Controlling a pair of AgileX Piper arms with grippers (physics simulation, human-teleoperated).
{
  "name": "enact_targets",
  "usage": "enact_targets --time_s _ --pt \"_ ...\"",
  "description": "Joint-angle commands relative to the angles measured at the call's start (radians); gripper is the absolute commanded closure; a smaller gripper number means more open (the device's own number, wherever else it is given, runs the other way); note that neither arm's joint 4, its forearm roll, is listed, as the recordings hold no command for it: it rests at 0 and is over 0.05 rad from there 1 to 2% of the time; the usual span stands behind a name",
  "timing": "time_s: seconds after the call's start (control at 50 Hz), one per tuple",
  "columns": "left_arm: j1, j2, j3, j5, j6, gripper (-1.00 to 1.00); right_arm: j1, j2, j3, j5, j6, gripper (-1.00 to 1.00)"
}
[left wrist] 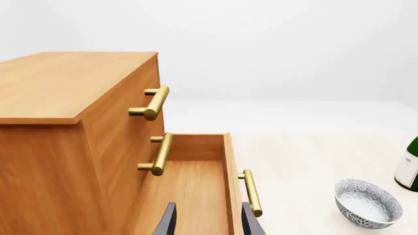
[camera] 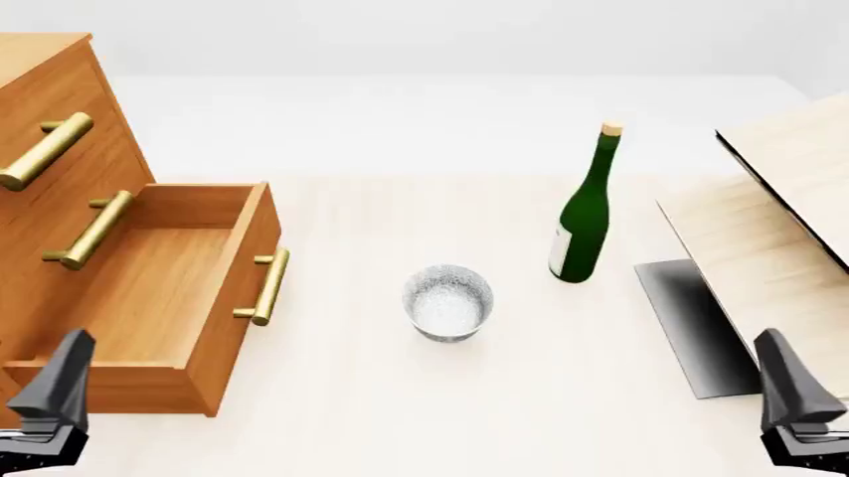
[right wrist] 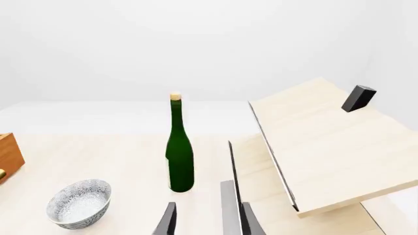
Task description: Put the bowl in the bottom drawer of the cabinet and close it.
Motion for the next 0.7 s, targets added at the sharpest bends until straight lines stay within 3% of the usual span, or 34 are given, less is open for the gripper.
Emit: enact_targets --time_s 0.02,0.7 --pt "-0.003 0.022 -0.005 -0.007 -0.002 -1.0 0.0 0.004 -0.003 -0.001 -0.001 -1.0" --pt "-0.117 0.037 -0.192 0.216 0.029 -1.0 0.001 0.005 -0.003 -0.001 -0.001 -1.0"
